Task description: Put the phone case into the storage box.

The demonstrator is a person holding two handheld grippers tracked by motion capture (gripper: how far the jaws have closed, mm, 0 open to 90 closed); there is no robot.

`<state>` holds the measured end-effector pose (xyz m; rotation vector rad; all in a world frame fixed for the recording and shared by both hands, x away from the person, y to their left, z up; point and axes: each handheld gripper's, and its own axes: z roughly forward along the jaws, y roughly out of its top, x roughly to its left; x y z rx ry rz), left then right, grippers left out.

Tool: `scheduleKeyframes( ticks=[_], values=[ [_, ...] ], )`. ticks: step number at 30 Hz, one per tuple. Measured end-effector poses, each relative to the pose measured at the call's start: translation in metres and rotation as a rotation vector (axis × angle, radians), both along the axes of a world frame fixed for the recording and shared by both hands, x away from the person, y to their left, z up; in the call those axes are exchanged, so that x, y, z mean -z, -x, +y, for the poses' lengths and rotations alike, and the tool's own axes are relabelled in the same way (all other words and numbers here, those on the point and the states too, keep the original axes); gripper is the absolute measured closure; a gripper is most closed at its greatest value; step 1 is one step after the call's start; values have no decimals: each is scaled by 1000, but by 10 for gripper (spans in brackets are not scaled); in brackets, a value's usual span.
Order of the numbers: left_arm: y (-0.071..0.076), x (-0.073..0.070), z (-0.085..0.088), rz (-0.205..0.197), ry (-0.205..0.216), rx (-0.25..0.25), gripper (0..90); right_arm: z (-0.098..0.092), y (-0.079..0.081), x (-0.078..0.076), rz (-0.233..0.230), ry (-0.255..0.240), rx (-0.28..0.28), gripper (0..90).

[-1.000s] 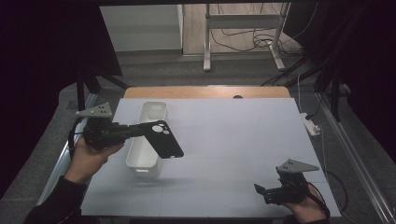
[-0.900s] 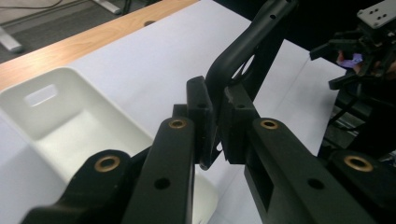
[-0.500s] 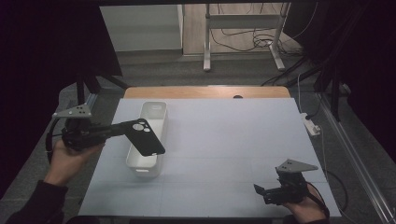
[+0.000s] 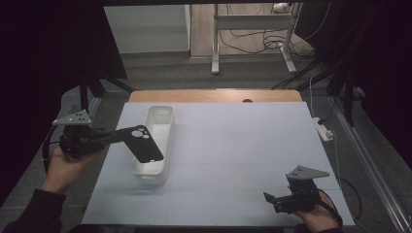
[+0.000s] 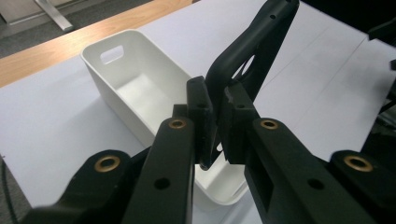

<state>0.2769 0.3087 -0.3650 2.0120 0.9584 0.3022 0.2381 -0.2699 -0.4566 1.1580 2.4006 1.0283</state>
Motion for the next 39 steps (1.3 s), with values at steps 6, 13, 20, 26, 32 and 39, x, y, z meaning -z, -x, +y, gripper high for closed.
scheduleKeyframes(
  ticks=[6,13,20,26,32,39],
  values=[
    [-7,7,-4,0,-20,1,831,-1,0,0,-4,-8,6,0],
    [-18,12,-10,-5,-55,1,831,-1,0,0,-3,-8,4,0],
    [-29,16,-12,-5,-62,-7,831,-1,0,0,1,-10,1,0],
    [-41,19,-14,-5,-70,-13,832,-2,0,0,2,-11,0,0],
    [-54,23,-17,-4,-80,-18,831,-2,-1,0,8,-11,0,0],
    [-68,24,-17,-5,-82,-22,832,-2,-1,0,9,-9,-1,0]
  ],
)
